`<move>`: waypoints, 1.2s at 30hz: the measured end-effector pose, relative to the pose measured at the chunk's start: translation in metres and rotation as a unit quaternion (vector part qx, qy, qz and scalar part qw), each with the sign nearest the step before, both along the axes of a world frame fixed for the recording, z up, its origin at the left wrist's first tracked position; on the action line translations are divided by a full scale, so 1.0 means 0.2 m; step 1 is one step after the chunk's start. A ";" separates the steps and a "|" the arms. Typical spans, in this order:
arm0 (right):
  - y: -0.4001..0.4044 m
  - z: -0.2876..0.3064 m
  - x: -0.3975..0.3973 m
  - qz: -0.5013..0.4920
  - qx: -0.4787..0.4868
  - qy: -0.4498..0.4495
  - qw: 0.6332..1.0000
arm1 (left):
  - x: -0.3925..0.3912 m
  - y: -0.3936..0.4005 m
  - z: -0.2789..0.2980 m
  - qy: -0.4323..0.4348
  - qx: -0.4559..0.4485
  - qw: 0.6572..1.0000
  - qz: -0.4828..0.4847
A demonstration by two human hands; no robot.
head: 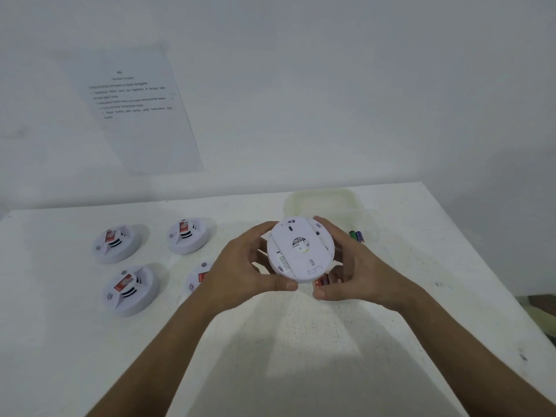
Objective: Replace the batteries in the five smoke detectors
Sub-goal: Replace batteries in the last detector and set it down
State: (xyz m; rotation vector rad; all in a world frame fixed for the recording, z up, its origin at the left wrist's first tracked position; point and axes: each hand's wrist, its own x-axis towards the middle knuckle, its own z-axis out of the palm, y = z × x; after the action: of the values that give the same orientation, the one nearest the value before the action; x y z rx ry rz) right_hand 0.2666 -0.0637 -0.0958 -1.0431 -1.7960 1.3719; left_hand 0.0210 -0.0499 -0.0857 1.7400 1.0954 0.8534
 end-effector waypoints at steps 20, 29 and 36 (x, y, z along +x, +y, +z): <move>0.01 -0.01 -0.05 0.007 0.043 0.001 0.999 | 0.02 -0.03 0.02 0.058 0.049 0.996 -0.043; 0.02 -0.01 0.00 -0.007 0.038 0.005 0.999 | -0.01 0.00 0.05 0.081 0.004 0.995 -0.054; 0.02 -0.02 -0.02 -0.016 0.073 -0.017 0.997 | 0.03 0.02 0.04 0.067 -0.024 0.997 -0.025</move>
State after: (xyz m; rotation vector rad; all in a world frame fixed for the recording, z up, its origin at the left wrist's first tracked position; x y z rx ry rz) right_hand 0.2620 -0.0602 -0.0993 -1.0181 -1.8662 1.1927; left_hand 0.0267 -0.0452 -0.0784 1.7970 1.1458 0.6834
